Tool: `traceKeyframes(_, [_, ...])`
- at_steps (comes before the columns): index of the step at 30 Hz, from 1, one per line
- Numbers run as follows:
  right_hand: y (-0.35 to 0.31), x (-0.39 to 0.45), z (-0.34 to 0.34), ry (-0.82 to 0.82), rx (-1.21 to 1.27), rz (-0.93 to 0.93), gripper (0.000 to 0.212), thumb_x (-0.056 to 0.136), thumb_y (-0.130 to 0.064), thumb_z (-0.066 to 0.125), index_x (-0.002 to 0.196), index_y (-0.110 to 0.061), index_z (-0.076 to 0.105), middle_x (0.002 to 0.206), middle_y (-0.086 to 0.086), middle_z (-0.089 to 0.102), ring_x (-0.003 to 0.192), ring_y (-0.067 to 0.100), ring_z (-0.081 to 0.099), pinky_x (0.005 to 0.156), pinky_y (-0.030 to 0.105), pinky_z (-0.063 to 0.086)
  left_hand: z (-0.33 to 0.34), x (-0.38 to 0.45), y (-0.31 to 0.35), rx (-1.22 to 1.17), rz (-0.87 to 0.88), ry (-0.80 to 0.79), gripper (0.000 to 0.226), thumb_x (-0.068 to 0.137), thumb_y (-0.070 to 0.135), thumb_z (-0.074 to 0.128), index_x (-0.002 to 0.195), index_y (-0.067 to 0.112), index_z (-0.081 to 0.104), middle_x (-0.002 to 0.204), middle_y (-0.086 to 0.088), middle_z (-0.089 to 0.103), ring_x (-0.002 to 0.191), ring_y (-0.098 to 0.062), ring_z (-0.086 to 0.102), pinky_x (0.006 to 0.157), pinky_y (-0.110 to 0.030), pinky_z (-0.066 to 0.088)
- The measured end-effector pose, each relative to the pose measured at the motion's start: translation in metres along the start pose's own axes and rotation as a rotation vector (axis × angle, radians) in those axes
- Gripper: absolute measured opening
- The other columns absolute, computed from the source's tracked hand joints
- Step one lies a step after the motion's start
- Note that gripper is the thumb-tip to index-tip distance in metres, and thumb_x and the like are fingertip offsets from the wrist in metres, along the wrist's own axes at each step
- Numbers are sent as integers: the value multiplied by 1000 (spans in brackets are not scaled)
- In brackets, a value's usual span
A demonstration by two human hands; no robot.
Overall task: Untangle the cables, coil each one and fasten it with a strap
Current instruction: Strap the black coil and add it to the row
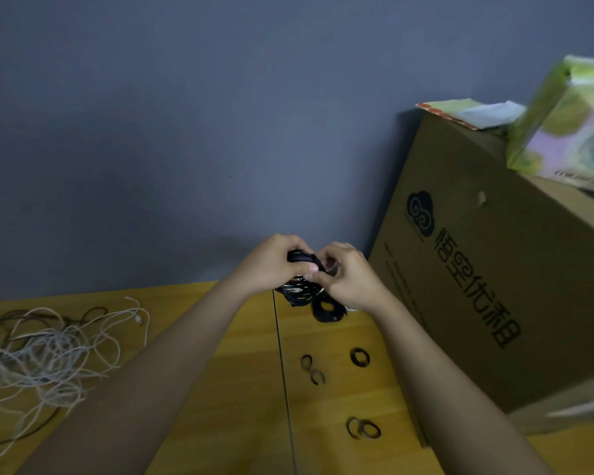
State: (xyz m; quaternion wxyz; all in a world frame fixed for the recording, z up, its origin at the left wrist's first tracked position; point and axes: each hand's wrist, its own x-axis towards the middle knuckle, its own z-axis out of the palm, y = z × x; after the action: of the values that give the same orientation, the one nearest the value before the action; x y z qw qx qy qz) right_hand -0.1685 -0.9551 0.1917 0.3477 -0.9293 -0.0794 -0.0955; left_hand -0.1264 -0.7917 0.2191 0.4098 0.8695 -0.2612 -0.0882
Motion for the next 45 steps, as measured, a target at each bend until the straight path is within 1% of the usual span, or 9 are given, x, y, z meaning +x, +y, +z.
traceKeyframes(9, [30, 9, -4, 155, 219, 152, 22, 64, -35, 86, 69, -37, 65, 75, -11, 60, 74, 6, 57, 66, 24, 45, 31, 27, -15, -41, -46, 138, 22, 89, 25, 67, 106, 11, 67, 97, 0, 68, 92, -16, 62, 79, -29, 47])
traceKeyframes(16, [67, 10, 43, 171, 467, 231, 19, 96, -28, 55, 109, -20, 66, 102, -8, 68, 99, 4, 62, 86, 27, 49, 75, 56, -57, -433, -227, 227, 10, 92, 24, 62, 100, 18, 62, 99, -2, 68, 97, -20, 65, 89, -36, 51])
traceKeyframes(23, [129, -3, 147, 13, 600, 437, 51, 99, -46, 31, 148, -30, 25, 136, -17, 44, 122, -2, 47, 97, 27, 48, 133, 76, -143, -501, -413, 355, 6, 95, 21, 59, 92, 17, 62, 84, 8, 62, 79, -7, 59, 68, -14, 45])
traceKeyframes(25, [140, -6, 162, 13, 580, 500, 47, 102, -36, 31, 148, -25, 24, 122, -18, 48, 97, 1, 58, 74, 11, 51, 145, 75, -161, -489, -412, 335, 12, 95, 20, 59, 92, 10, 65, 76, 5, 61, 67, -1, 57, 61, -12, 42])
traceKeyframes(28, [169, 0, 198, 63, 474, 553, 43, 103, -31, 28, 145, -18, 29, 103, -5, 60, 73, 14, 61, 51, 11, 43, 173, 81, -202, -442, -444, 302, 24, 95, 23, 59, 96, 1, 67, 71, 3, 59, 61, -2, 55, 59, -16, 42])
traceKeyframes(33, [215, 17, 238, 11, 370, 610, 46, 104, -28, 28, 147, -11, 28, 130, 5, 53, 111, 23, 56, 66, 14, 39, 197, 98, -253, -213, -453, 73, 32, 101, 35, 43, 117, 13, 61, 89, 1, 61, 76, -14, 56, 68, -27, 42])
traceKeyframes(36, [231, 30, 250, -34, 309, 608, 47, 104, -28, 31, 147, -9, 31, 127, 11, 58, 106, 29, 59, 73, 30, 48, 201, 105, -273, -136, -506, 21, 33, 101, 22, 45, 132, 15, 54, 112, -8, 62, 99, -26, 61, 83, -32, 52])
traceKeyframes(41, [228, 29, 256, -20, 166, 536, 51, 102, -38, 36, 146, -12, 35, 131, 10, 56, 113, 25, 55, 85, 31, 49, 205, 103, -299, -39, -402, 64, 27, 97, 3, 48, 120, 1, 61, 98, -13, 65, 86, -27, 61, 59, -3, 41])
traceKeyframes(45, [227, 20, 244, -83, -17, 488, 55, 102, -41, 34, 149, -14, 31, 145, 6, 44, 129, 22, 45, 95, 29, 43, 214, 104, -310, 36, -436, 60, 29, 97, 16, 51, 123, 8, 60, 108, -19, 61, 104, -38, 55, 73, -26, 43])
